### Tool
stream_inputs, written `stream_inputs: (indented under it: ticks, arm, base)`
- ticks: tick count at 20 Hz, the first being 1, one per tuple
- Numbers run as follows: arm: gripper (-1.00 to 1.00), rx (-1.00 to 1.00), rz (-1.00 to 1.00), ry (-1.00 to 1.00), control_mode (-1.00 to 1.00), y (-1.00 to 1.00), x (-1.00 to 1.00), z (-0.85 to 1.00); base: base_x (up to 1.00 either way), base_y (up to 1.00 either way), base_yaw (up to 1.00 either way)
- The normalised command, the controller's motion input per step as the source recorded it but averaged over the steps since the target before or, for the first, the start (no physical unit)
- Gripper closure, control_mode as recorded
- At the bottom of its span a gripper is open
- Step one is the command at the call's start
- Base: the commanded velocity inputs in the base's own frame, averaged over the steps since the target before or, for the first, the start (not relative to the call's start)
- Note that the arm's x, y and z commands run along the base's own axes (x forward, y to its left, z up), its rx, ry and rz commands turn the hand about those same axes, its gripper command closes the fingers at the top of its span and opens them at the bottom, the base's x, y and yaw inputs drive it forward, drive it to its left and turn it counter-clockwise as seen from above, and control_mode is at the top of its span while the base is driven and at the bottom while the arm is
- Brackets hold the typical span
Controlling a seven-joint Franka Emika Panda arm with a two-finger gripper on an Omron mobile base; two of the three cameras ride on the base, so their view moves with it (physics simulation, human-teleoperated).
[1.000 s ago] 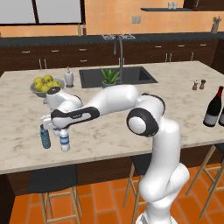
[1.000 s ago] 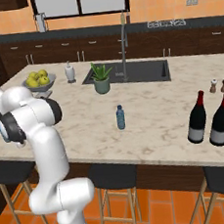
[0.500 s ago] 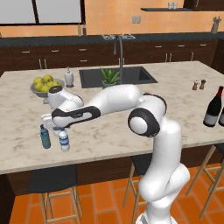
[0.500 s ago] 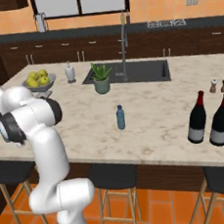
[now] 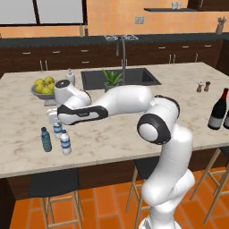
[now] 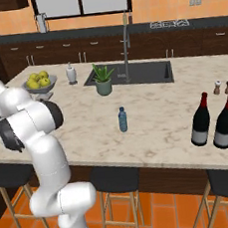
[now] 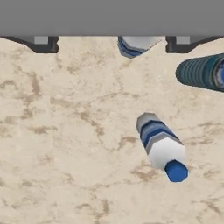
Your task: Move the plastic bottles in the middle to the plastics group, and the glass bottles in the middle to the glass group.
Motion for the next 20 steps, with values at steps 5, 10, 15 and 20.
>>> stream_inputs:
  ticks: [5,10,15,20]
  arm:
    - [-1.00,0.00,0.00,-0.08,-1.00,-0.94,-0.04,0.16]
    - [-1.00,0.00,0.00,-0.01,-1.00,-1.00,-0.10,0.12]
    - [-1.00,0.00,0.00,0.00,-1.00,-0.99,-0.05,0.23]
    - [-1.00,0.00,0.00,0.00,-1.00,-0.91,-0.01,0.31]
  base:
    - [0.00,0.00,0.00]
    - [0.00,0.00,0.00]
    - [0.00,0.00,0.00]
    - [0.00,0.00,0.00]
